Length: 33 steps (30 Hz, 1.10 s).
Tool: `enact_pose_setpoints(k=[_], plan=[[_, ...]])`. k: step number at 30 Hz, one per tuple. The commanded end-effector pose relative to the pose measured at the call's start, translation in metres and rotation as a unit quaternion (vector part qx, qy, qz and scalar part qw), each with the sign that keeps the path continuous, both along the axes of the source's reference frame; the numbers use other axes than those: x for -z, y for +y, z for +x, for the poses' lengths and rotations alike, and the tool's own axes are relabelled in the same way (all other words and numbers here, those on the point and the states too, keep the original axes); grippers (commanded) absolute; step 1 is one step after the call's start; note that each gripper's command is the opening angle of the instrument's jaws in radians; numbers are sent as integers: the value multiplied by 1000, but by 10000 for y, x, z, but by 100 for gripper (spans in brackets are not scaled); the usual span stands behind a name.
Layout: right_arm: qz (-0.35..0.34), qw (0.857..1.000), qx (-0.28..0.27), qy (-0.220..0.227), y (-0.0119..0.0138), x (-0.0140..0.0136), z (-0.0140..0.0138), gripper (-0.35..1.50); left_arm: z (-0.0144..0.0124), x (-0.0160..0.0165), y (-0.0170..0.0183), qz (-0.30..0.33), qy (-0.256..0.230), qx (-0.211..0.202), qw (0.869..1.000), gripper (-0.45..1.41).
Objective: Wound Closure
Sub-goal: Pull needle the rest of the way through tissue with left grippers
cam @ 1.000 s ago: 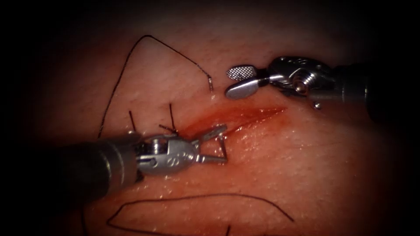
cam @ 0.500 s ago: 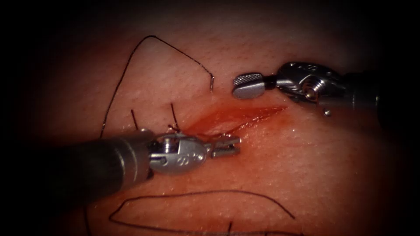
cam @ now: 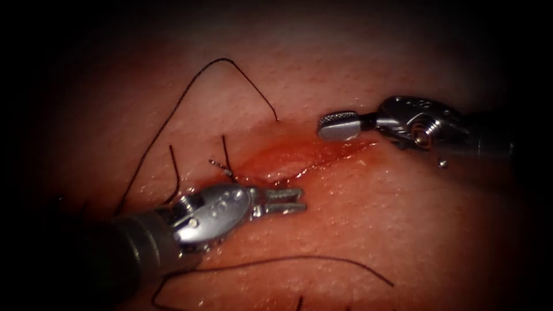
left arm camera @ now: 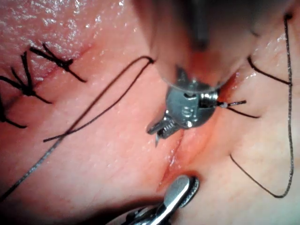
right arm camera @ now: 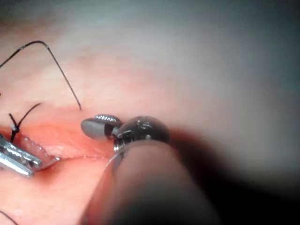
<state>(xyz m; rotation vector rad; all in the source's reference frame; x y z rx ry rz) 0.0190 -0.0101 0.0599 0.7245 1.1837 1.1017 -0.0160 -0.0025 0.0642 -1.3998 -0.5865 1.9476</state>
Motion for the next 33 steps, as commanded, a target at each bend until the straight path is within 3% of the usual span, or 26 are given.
enact_pose_setpoints(k=[1,10,16,18,20,22,24,29,33], plan=[[1,1000,-1,1,0,-7,9,-20,-5,-3,3,19,-12,0,1000,-45],[17,1000,-6,2,-12,-13,9,-25,-12,21,3,162,-98,-26,982,-45],[24,1000,-7,5,-15,-13,5,-18,-15,42,-3,172,-129,-58,975,-45],[23,1000,-8,10,-17,-12,0,-6,-14,58,0,110,-131,-71,983,-45],[21,1000,-11,16,-21,-10,-9,2,-11,84,8,8,-111,-77,991,-45],[21,1000,-12,16,-22,-9,-11,7,-11,90,11,-22,-104,-80,991,-45],[21,1000,-18,12,-27,-6,-17,10,-6,116,28,-135,-83,-96,983,-45],[21,1000,-19,15,-33,-2,-19,10,-2,148,46,-224,-79,-102,966,-45],[21,999,-20,16,-36,0,-19,10,1,174,63,-306,-67,-103,944,-45]])
